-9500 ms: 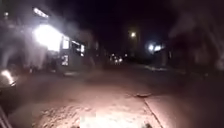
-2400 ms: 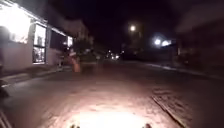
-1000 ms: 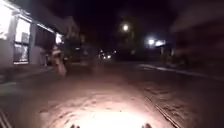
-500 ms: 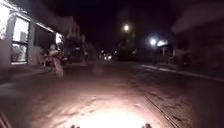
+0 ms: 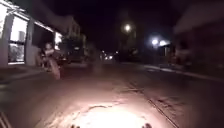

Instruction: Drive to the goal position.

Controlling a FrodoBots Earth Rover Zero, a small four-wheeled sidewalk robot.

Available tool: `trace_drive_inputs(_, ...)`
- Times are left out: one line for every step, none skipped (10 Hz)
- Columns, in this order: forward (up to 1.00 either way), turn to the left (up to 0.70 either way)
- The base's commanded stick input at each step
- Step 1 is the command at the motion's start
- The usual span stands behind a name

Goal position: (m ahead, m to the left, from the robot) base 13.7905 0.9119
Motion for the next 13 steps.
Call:
trace_drive_inputs(0.5, 0.0)
trace_drive_inputs(0.5, 0.0)
trace_drive_inputs(0.5, 0.0)
trace_drive_inputs(0.5, 0.0)
trace_drive_inputs(0.5, 0.0)
trace_drive_inputs(0.5, 0.0)
trace_drive_inputs(0.5, 0.0)
trace_drive_inputs(0.5, 0.0)
trace_drive_inputs(0.5, 0.0)
trace_drive_inputs(0.5, 0.0)
trace_drive_inputs(0.5, 0.0)
trace_drive_inputs(0.5, 0.0)
trace_drive_inputs(0.5, 0.0)
